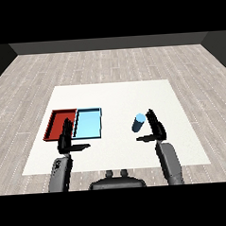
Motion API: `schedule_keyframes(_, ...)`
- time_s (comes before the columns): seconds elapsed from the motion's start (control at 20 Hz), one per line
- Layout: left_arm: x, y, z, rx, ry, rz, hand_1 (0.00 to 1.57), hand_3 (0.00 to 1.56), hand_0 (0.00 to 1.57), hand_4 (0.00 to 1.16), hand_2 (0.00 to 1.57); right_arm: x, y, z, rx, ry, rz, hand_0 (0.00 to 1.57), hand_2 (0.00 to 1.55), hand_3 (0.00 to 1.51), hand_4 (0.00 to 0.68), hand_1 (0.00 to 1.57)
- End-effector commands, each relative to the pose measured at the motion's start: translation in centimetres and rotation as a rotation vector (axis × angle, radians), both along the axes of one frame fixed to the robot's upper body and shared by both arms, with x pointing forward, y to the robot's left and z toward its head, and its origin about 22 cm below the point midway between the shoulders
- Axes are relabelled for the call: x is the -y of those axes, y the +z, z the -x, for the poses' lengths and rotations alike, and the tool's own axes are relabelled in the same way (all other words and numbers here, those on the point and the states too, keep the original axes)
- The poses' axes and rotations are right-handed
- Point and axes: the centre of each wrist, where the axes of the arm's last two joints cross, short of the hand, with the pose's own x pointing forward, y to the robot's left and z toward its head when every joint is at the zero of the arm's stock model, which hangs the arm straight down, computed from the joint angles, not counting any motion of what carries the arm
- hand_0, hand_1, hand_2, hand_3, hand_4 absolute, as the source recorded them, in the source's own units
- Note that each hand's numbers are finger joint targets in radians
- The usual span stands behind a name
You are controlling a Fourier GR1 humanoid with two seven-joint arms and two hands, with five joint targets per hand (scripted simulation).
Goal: Pick the blue can and put it in the blue box
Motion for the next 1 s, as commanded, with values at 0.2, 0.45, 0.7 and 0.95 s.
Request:
schedule_keyframes(0.2, 0.7, -1.9, -0.6, 0.034, -0.009, 0.0, 0.0, 0.0, 0.0, 0.0, 0.0, -1.1, -0.6, -0.4, 0.028, 0.0, -0.016, 0.0, 0.0, 0.0, 0.0, 0.0)
schedule_keyframes(0.45, -0.6, 0.0, 1.0, 0.035, 0.007, -0.009, 0.0, 0.0, 0.0, 0.0, 0.0, 0.8, -0.5, -2.1, 0.0, -0.027, -0.003, 0.0, 0.0, 0.0, 0.0, 0.0)
schedule_keyframes(0.7, 1.8, -0.4, -1.2, 0.024, 0.004, -0.026, 0.0, 0.0, 0.0, 0.0, 0.0, 0.7, -0.6, -0.4, -0.038, -0.024, 0.003, 0.0, 0.0, 0.0, 0.0, 0.0)
schedule_keyframes(0.95, -0.1, -0.9, 0.2, 0.017, 0.018, -0.034, 0.0, 0.0, 0.0, 0.0, 0.0, 1.1, 0.2, -3.2, -0.034, -0.031, -0.018, 0.0, 0.0, 0.0, 0.0, 0.0)
